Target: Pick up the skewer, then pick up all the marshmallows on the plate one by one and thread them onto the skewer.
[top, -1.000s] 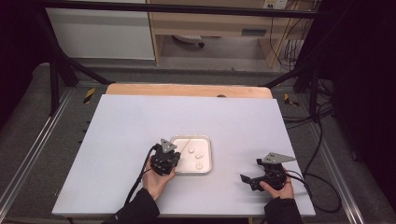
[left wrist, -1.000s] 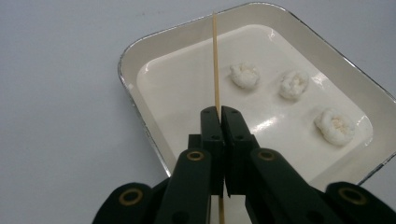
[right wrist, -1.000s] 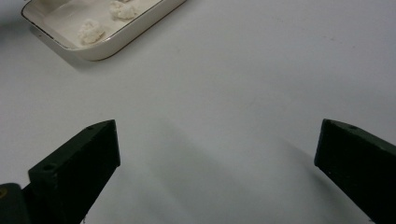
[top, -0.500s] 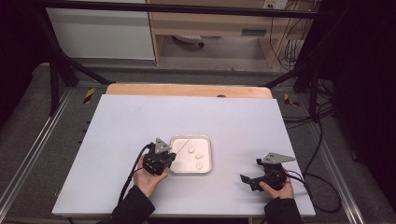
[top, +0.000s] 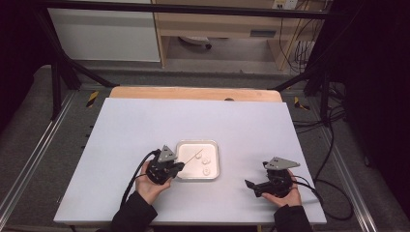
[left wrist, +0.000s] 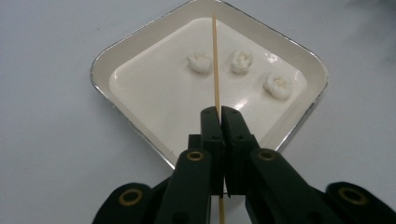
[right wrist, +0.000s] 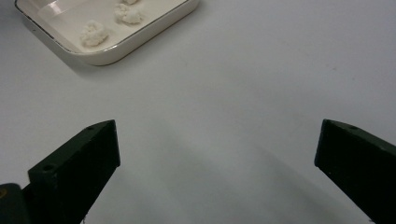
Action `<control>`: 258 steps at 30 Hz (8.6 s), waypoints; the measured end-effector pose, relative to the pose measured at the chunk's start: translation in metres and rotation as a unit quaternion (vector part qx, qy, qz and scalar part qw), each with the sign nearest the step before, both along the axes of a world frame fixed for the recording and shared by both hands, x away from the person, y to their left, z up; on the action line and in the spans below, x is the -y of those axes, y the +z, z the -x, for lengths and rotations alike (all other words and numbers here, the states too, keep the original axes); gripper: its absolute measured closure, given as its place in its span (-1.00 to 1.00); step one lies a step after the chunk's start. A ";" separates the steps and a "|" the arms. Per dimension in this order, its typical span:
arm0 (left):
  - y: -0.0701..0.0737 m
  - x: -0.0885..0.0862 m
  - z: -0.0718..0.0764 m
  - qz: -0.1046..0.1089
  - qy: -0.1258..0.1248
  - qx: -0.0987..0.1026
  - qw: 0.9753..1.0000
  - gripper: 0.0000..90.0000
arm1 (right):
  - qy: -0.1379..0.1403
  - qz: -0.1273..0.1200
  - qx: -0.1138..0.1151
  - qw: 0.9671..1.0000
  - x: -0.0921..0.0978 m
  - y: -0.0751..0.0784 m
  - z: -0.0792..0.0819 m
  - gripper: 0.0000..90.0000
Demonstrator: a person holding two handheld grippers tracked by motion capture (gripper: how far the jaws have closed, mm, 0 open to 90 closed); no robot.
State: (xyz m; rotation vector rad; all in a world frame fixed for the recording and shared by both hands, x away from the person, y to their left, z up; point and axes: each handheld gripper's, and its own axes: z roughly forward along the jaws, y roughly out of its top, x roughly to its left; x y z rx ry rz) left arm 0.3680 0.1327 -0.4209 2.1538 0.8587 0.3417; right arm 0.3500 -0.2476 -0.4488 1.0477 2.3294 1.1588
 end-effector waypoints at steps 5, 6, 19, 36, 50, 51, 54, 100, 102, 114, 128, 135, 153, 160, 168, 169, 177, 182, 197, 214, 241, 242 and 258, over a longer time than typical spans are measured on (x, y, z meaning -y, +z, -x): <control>-0.001 0.001 0.000 -0.002 -0.016 -0.003 1.000 0.97 | 0.009 0.011 0.006 1.000 -0.006 0.004 0.000 -0.98; -0.001 0.001 0.000 -0.002 -0.018 -0.003 1.000 0.97 | 0.014 0.020 0.008 1.000 -0.011 0.006 0.000 -0.98; 0.001 0.001 -0.002 0.001 -0.043 -0.009 0.999 0.97 | 0.038 0.075 0.029 0.996 -0.033 0.016 0.001 -0.97; 0.010 0.018 0.002 -0.028 -0.094 -0.014 0.995 0.97 | 0.100 0.168 0.092 0.977 -0.070 0.036 0.006 -0.89; 0.019 0.038 0.000 -0.054 -0.131 -0.016 0.990 0.97 | 0.173 0.230 0.134 0.948 -0.103 0.042 0.007 -0.66; 0.020 0.039 0.000 -0.057 -0.135 -0.016 0.989 0.97 | 0.178 0.234 0.138 0.946 -0.105 0.042 0.007 -0.62; 0.022 0.045 0.000 -0.064 -0.143 -0.016 0.987 0.97 | 0.192 0.242 0.145 0.940 -0.109 0.042 0.006 -0.53; 0.030 0.087 0.006 -0.096 -0.213 -0.029 0.972 0.97 | 0.357 0.365 0.232 0.828 -0.111 0.032 0.012 0.97; 0.030 0.087 0.005 -0.095 -0.213 -0.031 0.972 0.97 | 0.359 0.365 0.234 0.827 -0.111 0.032 0.012 0.97; 0.031 0.083 0.002 -0.121 -0.214 -0.049 0.968 0.61 | 0.362 0.389 0.220 0.818 -0.110 0.034 0.012 0.98; 0.025 0.089 -0.001 -0.178 -0.216 -0.089 0.956 0.82 | 0.364 0.412 0.219 0.806 -0.112 0.035 0.012 0.98; 0.021 0.095 0.001 -0.180 -0.218 -0.096 0.954 0.95 | 0.365 0.419 0.220 0.802 -0.113 0.033 0.013 0.98; 0.021 0.089 0.006 -0.185 -0.205 -0.076 0.958 0.97 | 0.332 0.382 0.216 0.835 -0.109 0.039 0.012 0.63; 0.021 0.068 0.007 -0.187 -0.190 -0.070 0.961 0.97 | 0.256 0.304 0.180 0.900 -0.091 0.047 0.007 0.12; 0.021 0.040 0.010 -0.161 -0.164 -0.064 0.971 0.97 | 0.182 0.211 0.126 0.952 -0.071 0.044 0.002 -0.31; 0.022 0.037 0.010 -0.155 -0.162 -0.062 0.972 0.97 | 0.173 0.201 0.117 0.957 -0.069 0.043 0.001 -0.35; 0.023 0.011 0.017 -0.116 -0.136 -0.041 0.983 0.97 | 0.108 0.151 0.062 0.981 -0.055 0.032 -0.005 -0.63; 0.020 -0.005 0.023 -0.090 -0.110 -0.028 0.989 0.97 | 0.070 0.133 0.031 0.988 -0.049 0.027 -0.006 -0.83; 0.007 -0.045 0.038 -0.016 -0.046 0.001 0.999 0.97 | 0.028 0.063 0.006 0.998 -0.053 0.027 -0.010 -0.95; -0.001 -0.066 0.045 0.036 -0.051 0.033 0.998 0.97 | 0.025 0.024 -0.003 0.999 -0.096 0.037 -0.031 -0.96; -0.006 -0.074 0.045 0.028 -0.004 0.013 1.000 0.96 | 0.026 0.001 -0.039 0.999 -0.166 0.025 -0.088 -0.66; -0.007 -0.074 0.044 0.028 -0.004 0.012 1.000 0.96 | 0.027 0.004 -0.043 0.999 -0.167 0.023 -0.090 -0.60; -0.008 -0.071 0.045 0.030 -0.011 0.009 0.999 0.97 | 0.040 0.004 -0.067 0.997 -0.173 0.006 -0.096 0.19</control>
